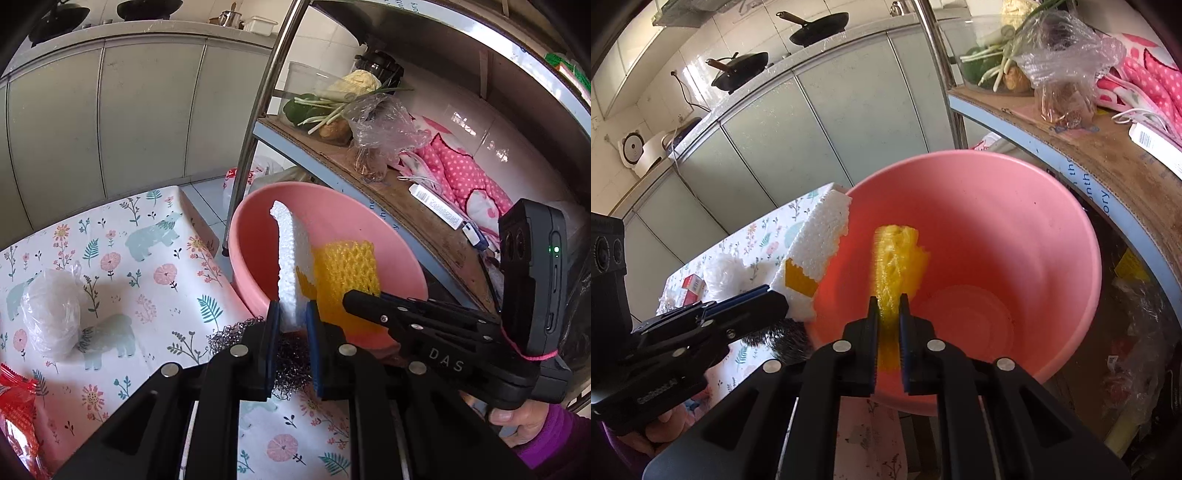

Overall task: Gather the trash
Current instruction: 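Carry both items over the pink bucket and open both grippers to drop them, then move the right gripper back to the steel wool ball on the table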

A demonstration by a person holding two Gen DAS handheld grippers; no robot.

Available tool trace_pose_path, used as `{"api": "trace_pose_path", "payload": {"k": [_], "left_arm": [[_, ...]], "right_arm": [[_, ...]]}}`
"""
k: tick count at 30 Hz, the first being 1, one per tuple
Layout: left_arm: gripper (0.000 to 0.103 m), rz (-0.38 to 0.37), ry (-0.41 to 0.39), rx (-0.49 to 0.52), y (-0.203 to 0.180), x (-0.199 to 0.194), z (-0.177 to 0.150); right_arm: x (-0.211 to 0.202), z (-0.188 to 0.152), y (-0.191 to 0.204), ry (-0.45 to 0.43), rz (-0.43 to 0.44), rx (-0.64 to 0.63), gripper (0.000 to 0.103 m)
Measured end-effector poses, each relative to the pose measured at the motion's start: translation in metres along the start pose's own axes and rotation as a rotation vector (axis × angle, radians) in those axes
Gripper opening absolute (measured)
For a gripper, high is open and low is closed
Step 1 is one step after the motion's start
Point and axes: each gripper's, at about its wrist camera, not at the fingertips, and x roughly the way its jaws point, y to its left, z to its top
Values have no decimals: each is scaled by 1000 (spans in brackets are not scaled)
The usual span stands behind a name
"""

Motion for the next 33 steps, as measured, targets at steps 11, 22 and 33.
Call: {"api": "trace_pose_path", "payload": {"k": [11,22,33], "left_arm": [[16,20,-7,65,-7,7,7],[29,-28,-9,36,-7,3,11],[29,-24,-27,24,2,-25,5]], "right_arm": [[5,2,-10,3,-65,-2,10],[8,2,-15,21,-83,14,14],[-1,-1,-12,17,-70,39,34]]}}
